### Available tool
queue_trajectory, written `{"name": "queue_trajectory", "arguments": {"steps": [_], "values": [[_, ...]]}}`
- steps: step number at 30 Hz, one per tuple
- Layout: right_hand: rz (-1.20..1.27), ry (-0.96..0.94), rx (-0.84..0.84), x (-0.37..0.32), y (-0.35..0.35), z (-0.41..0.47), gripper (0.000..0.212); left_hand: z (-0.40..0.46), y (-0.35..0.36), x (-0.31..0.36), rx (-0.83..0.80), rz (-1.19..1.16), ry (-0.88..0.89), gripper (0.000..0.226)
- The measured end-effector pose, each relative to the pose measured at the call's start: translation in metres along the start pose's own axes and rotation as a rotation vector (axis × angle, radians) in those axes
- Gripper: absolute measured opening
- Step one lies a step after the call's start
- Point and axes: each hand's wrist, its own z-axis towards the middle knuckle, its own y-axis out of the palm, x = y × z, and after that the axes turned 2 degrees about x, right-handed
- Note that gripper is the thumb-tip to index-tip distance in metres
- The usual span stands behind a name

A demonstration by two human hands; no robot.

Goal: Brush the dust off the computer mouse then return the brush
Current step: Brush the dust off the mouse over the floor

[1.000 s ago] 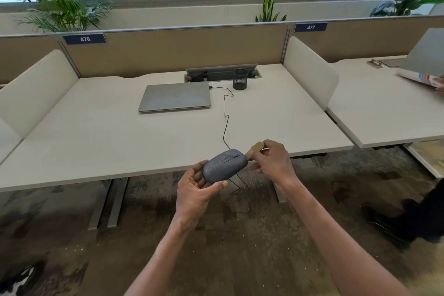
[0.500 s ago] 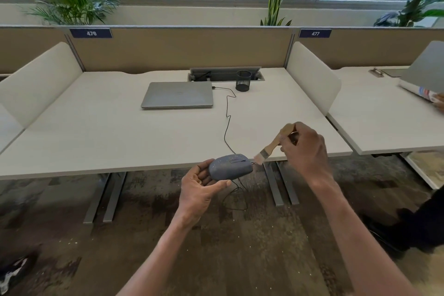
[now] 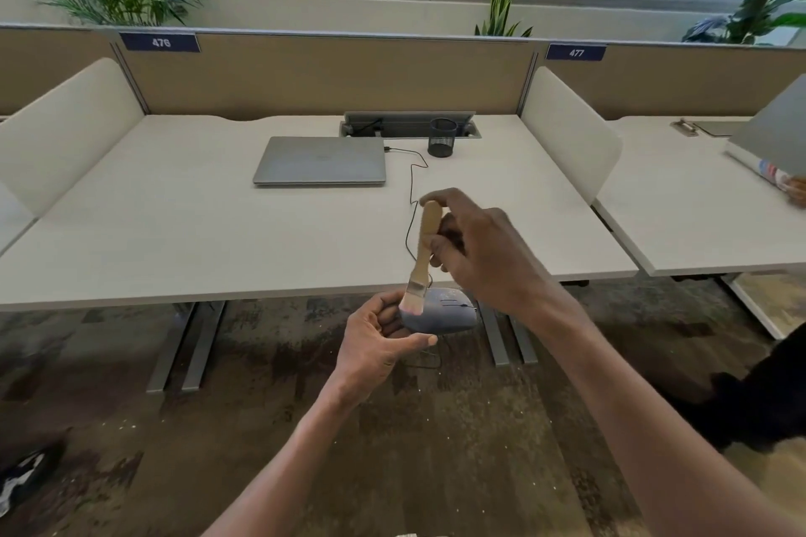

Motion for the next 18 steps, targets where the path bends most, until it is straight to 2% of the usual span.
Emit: {"name": "queue_trajectory", "arguments": {"steps": [8, 18], "values": [[-0.107, -0.094, -0.163, -0.010, 0.024, 0.014, 0.042, -0.002, -0.002, -0.003, 0.027, 0.078, -0.018, 0.063], [-0.160, -0.050, -0.184, -0.012, 0.033, 0.029, 0.046, -0.003, -0.010, -0.006, 0.020, -0.033, -0.030, 0.061]]}}
